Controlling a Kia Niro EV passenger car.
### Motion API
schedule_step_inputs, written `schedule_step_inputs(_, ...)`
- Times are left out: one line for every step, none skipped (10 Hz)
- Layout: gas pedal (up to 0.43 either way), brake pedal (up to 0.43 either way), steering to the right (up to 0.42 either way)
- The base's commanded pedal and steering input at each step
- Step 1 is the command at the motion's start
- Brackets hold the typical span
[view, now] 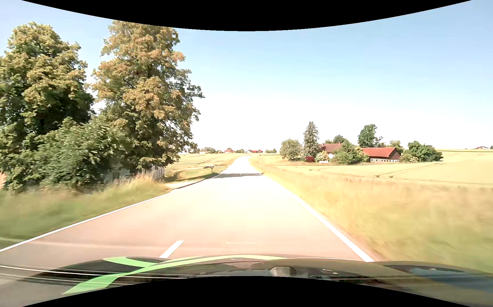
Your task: Follow the waypoints while adhering to traffic rules and regulations
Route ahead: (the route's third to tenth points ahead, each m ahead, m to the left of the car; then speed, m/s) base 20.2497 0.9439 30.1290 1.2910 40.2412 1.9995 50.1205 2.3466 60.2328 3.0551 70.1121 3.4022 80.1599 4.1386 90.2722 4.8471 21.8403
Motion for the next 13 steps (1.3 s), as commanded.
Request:
schedule_step_inputs(0.299, 0.000, -0.015)
schedule_step_inputs(0.311, 0.000, -0.014)
schedule_step_inputs(0.311, 0.000, -0.013)
schedule_step_inputs(0.311, 0.000, -0.013)
schedule_step_inputs(0.311, 0.000, -0.014)
schedule_step_inputs(0.311, 0.000, -0.014)
schedule_step_inputs(0.311, 0.000, -0.013)
schedule_step_inputs(0.311, 0.000, -0.014)
schedule_step_inputs(0.299, 0.000, -0.014)
schedule_step_inputs(0.299, 0.000, -0.013)
schedule_step_inputs(0.311, 0.000, -0.013)
schedule_step_inputs(0.311, 0.000, -0.013)
schedule_step_inputs(0.311, 0.000, -0.012)
